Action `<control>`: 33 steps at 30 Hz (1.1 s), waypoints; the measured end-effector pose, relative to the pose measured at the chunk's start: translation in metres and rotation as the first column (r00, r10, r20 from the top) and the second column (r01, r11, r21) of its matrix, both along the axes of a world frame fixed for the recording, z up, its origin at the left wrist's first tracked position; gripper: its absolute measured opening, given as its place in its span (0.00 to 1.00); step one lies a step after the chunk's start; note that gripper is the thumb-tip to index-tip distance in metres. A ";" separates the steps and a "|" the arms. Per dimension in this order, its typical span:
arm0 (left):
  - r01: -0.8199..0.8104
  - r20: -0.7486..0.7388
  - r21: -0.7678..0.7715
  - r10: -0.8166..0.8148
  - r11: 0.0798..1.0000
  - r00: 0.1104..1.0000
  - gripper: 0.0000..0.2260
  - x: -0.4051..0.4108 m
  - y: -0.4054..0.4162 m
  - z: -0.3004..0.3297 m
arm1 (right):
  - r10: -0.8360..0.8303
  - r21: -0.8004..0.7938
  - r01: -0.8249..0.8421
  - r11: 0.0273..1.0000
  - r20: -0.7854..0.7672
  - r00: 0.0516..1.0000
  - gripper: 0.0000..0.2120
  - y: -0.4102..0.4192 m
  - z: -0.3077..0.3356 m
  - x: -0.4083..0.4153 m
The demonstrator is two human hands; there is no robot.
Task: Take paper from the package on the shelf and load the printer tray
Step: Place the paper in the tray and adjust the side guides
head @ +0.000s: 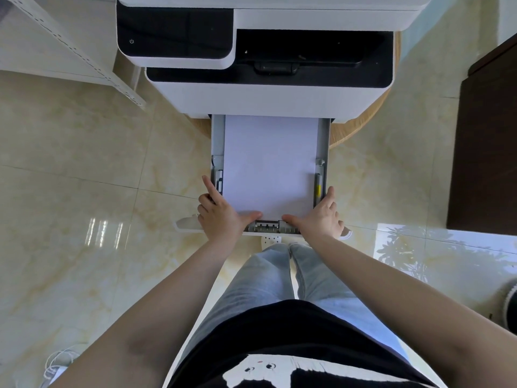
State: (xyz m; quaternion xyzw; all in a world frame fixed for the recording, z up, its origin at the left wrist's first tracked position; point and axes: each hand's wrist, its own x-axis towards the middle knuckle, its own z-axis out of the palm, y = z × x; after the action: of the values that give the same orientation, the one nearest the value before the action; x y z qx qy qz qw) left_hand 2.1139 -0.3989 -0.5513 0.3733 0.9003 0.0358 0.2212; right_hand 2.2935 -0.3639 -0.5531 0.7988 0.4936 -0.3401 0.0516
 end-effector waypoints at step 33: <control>-0.198 0.231 0.222 0.146 0.955 0.962 0.31 -0.005 -0.011 0.005 | -0.194 0.132 0.234 0.963 -0.261 0.946 0.28 -0.011 0.005 0.009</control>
State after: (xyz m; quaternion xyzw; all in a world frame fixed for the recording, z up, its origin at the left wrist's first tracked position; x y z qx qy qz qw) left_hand 2.1088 -0.4099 -0.5458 0.3114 0.8894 0.2048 0.2646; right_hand 2.3024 -0.3749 -0.5478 0.8009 0.4322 -0.3989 -0.1119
